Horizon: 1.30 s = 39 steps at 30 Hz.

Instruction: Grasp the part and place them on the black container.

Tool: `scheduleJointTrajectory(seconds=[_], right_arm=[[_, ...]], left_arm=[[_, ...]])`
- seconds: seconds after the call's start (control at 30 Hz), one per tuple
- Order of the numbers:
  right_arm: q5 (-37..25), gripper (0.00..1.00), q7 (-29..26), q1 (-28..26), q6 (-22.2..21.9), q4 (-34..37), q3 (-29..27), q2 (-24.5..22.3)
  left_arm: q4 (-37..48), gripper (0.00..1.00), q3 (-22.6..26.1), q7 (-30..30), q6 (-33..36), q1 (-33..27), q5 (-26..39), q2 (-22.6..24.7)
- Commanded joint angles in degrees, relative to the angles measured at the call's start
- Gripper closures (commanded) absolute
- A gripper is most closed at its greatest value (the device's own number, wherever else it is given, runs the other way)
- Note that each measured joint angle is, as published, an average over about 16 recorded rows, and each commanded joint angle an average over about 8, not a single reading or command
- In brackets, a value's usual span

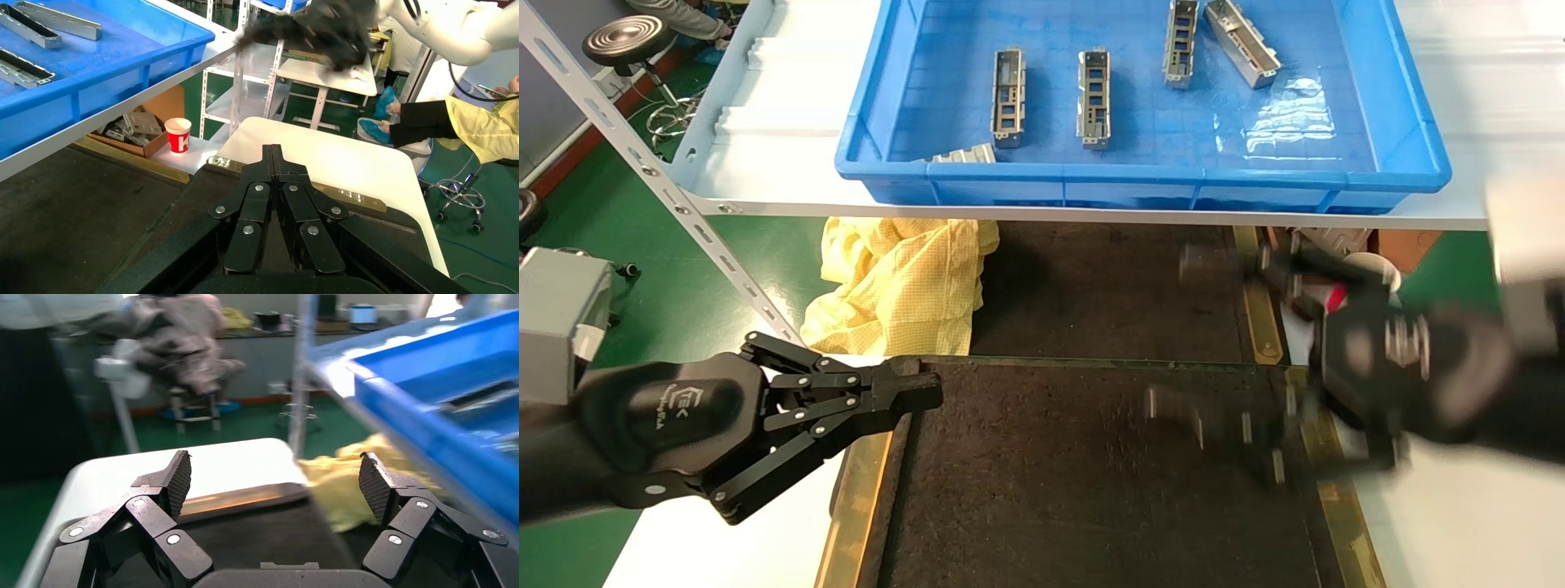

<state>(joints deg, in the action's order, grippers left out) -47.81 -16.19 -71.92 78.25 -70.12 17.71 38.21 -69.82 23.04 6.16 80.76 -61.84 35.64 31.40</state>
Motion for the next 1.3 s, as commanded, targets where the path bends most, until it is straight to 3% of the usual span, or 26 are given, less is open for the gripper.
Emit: scheduleJointTrajectory(seconds=[0.03, 0.37, 0.73, 1.0, 1.3], right_arm=[[-1.4, 0.0, -1.9, -2.8, -2.0, 0.5, 0.5, 1.0], [-14.4, 0.0, -9.5, -19.1, -9.3, 12.7, 6.7, 8.2], [-28.8, 0.0, -12.0, -36.6, -12.7, 31.6, 14.4, 18.8], [-34.8, 0.0, -11.6, -44.0, -16.0, 46.9, 17.9, 26.4], [-38.8, 0.0, -10.0, -48.1, -22.3, 60.0, 20.2, 33.5]], left_arm=[[0.0, 1.0, 0.0, 0.0, 0.0, 0.0, 0.0, 0.0], [0.0, 1.0, 0.0, 0.0, 0.0, 0.0, 0.0, 0.0], [0.0, 1.0, 0.0, 0.0, 0.0, 0.0, 0.0, 0.0], [0.0, 1.0, 0.0, 0.0, 0.0, 0.0, 0.0, 0.0], [0.0, 1.0, 0.0, 0.0, 0.0, 0.0, 0.0, 0.0]])
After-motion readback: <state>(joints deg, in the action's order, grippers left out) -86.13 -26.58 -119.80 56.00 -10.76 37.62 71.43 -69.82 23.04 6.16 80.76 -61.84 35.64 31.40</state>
